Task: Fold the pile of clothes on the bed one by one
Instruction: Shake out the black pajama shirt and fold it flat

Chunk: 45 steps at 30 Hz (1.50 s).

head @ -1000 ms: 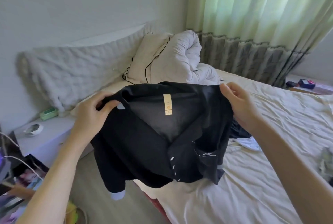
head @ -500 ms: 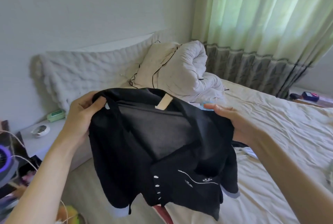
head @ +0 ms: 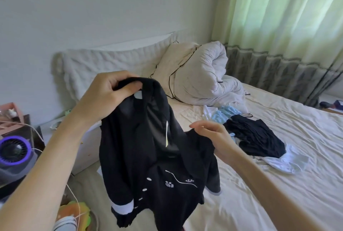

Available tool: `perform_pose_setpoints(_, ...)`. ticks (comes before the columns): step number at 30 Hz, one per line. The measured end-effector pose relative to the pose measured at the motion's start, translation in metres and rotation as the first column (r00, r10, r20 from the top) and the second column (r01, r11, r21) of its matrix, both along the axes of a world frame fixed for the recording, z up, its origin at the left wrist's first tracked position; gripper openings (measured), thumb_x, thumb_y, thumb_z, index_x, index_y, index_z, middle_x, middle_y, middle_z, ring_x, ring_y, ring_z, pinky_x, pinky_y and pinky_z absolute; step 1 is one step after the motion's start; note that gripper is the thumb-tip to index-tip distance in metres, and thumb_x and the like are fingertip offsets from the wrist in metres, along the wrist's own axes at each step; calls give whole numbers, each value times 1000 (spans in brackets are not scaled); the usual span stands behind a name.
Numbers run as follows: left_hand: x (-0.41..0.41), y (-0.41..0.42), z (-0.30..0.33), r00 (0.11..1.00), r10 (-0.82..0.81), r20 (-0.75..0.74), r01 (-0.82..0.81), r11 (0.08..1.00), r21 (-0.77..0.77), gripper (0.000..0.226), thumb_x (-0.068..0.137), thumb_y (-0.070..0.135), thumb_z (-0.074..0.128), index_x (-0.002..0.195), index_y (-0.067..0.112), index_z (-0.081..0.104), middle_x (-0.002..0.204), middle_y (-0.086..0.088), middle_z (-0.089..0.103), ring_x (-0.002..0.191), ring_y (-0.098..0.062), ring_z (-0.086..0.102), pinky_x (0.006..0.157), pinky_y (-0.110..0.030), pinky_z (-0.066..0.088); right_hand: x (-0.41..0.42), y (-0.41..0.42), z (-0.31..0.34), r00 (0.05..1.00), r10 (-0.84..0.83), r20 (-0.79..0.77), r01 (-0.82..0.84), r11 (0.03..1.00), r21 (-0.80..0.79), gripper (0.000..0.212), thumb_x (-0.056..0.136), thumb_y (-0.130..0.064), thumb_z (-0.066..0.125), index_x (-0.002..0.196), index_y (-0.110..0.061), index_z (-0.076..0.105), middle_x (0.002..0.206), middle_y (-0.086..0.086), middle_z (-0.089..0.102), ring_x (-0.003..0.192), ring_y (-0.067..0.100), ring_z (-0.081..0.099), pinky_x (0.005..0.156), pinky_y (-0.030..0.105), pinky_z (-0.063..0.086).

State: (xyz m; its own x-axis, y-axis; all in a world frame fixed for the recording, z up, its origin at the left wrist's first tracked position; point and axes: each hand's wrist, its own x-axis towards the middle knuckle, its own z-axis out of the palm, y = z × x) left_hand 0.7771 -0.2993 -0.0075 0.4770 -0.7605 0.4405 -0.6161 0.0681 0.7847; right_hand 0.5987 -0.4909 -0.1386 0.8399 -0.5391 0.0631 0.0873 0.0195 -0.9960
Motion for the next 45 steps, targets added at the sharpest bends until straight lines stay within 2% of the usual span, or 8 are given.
perform_pose_setpoints(4, -7, -2, 9, 999, 28, 26, -28, 1000, -1, 17, 90, 15, 60, 83, 25, 71, 74, 6, 70, 68, -4, 65, 63, -10, 47, 13, 14, 1, 999, 29, -31, -34, 986, -166, 43, 87, 4, 51, 71, -27, 76, 82, -8, 72, 84, 5, 66, 73, 12, 47)
perform_pose_setpoints(10, -15, 3, 15, 998, 6, 62, -4, 1000, -30, 15, 90, 15, 60, 84, 22, 71, 83, -4, 70, 75, -15, 65, 72, -25, 50, 29, 33, -4, 987, -41, -153, -40, 869, -493, 14, 72, -56, 63, 86, -58, 63, 87, -16, 59, 89, -2, 57, 78, 14, 44)
perform_pose_setpoints(15, -14, 12, 20, 996, 17, 85, -11, 998, -64, 22, 90, 8, 58, 82, 26, 69, 75, 16, 69, 73, 1, 62, 69, -10, 47, 35, 41, -2, 997, -82, 3, 74, 887, -457, 27, 88, -6, 60, 83, -32, 60, 72, -1, 44, 66, 20, 46, 74, 41, 51)
perform_pose_setpoints(21, -14, 20, 20, 998, 42, 51, -36, 992, -124, 31, 91, 6, 58, 77, 32, 69, 74, 18, 68, 73, 3, 62, 70, -9, 47, 24, 47, 2, 999, -12, -35, -6, 880, -476, 41, 85, 1, 56, 67, -34, 67, 84, -8, 47, 74, -3, 49, 74, 12, 41)
perform_pose_setpoints(24, -19, 20, 19, 998, 40, 51, -33, 990, -135, 28, 91, 6, 57, 79, 30, 68, 73, 18, 68, 72, 2, 62, 70, -9, 48, 23, 56, 4, 984, -89, -151, -25, 781, -624, 8, 83, -42, 64, 77, -41, 67, 87, -16, 46, 81, 0, 50, 73, 14, 38)
perform_pose_setpoints(30, -29, 23, 17, 996, 39, 84, -26, 989, -149, 26, 90, 7, 58, 80, 28, 67, 72, 17, 68, 70, 3, 62, 68, -9, 47, 39, 76, -4, 912, -364, -191, -49, 364, -930, 48, 73, -74, 52, 79, -27, 43, 85, -14, 32, 58, 10, 37, 51, 19, 19)
perform_pose_setpoints(41, 15, 74, 1, 968, 196, 156, -191, 980, -47, 40, 91, 11, 59, 80, 48, 70, 81, 22, 70, 75, 7, 63, 71, -3, 45, 8, 23, 23, 981, -144, -128, 89, 927, -365, 35, 89, -14, 59, 55, -18, 58, 66, -7, 53, 70, 13, 50, 70, 32, 35)
perform_pose_setpoints(45, 29, 84, -11, 938, 251, 241, -274, 960, 66, 43, 90, 13, 60, 78, 53, 66, 82, 31, 68, 77, 14, 60, 71, 3, 39, 2, 5, 46, 983, -180, -27, 148, 878, -455, 35, 92, -18, 57, 59, -8, 50, 66, -4, 45, 66, 8, 46, 70, 29, 32)
